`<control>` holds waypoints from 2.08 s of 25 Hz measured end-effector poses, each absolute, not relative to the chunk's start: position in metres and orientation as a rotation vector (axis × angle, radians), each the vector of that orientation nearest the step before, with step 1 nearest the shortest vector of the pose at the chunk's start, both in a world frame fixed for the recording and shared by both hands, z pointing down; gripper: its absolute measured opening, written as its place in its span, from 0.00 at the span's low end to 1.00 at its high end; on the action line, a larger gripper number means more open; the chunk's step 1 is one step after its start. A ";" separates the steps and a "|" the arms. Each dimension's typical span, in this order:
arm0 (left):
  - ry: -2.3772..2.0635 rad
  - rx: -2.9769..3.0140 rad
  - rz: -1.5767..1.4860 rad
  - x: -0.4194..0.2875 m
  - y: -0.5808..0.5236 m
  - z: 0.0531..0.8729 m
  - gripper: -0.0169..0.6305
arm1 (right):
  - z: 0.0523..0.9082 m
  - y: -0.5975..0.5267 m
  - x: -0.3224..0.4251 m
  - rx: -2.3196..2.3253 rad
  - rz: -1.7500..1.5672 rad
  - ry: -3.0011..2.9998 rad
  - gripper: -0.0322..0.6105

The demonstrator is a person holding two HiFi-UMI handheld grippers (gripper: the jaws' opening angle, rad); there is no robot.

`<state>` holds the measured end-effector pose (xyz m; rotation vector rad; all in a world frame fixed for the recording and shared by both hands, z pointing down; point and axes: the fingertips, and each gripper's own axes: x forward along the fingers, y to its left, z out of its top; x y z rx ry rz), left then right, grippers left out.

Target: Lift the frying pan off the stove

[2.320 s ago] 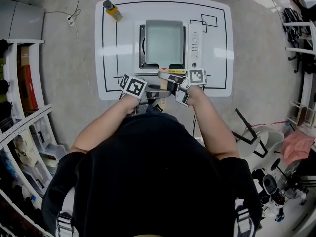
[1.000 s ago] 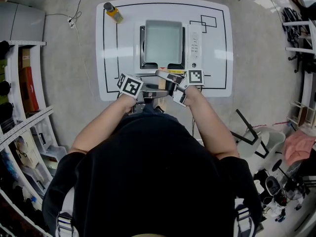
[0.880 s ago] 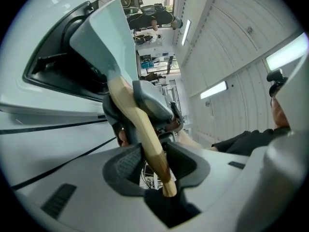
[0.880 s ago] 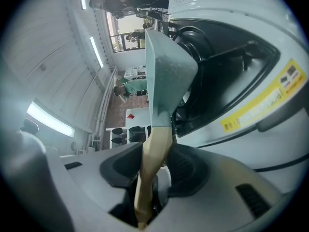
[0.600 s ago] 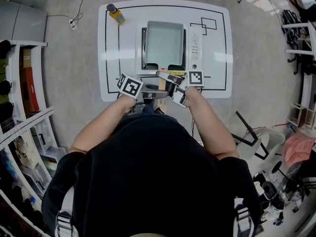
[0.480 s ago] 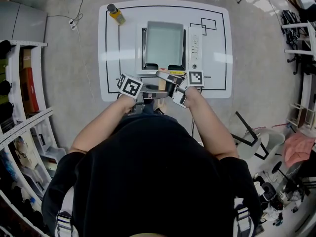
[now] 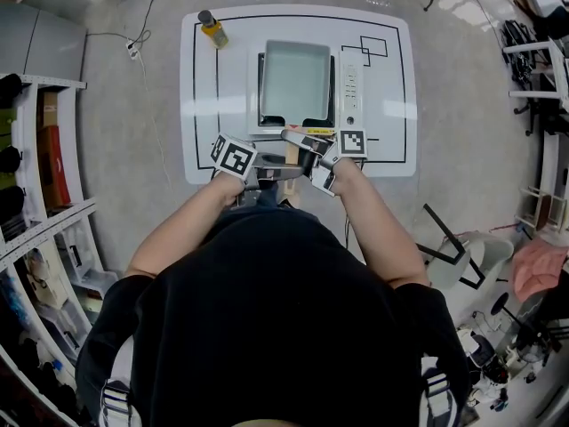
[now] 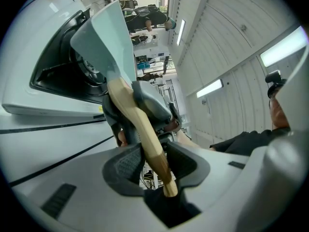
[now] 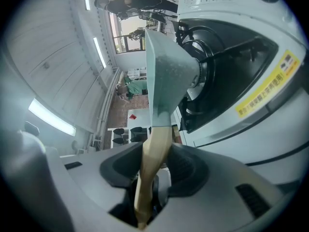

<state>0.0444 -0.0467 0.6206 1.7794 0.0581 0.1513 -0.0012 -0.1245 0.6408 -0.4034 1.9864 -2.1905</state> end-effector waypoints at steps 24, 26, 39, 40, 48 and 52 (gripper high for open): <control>0.104 1.841 0.143 0.057 -0.031 0.576 0.26 | 0.601 -0.113 0.012 -0.421 -2.118 2.023 0.28; 0.101 1.848 0.142 0.058 -0.029 0.576 0.26 | 0.599 -0.110 0.014 -0.419 -2.110 2.038 0.28; 0.122 1.884 0.142 0.062 -0.013 0.558 0.26 | 0.581 -0.095 0.018 -0.418 -2.089 2.067 0.28; 0.119 1.890 0.144 0.062 -0.013 0.558 0.26 | 0.579 -0.094 0.018 -0.415 -2.087 2.069 0.28; 0.123 1.903 0.137 0.063 -0.003 0.547 0.26 | 0.568 -0.086 0.017 -0.393 -2.068 2.096 0.28; 0.111 1.914 0.130 0.064 0.000 0.546 0.26 | 0.563 -0.081 0.017 -0.380 -2.057 2.111 0.28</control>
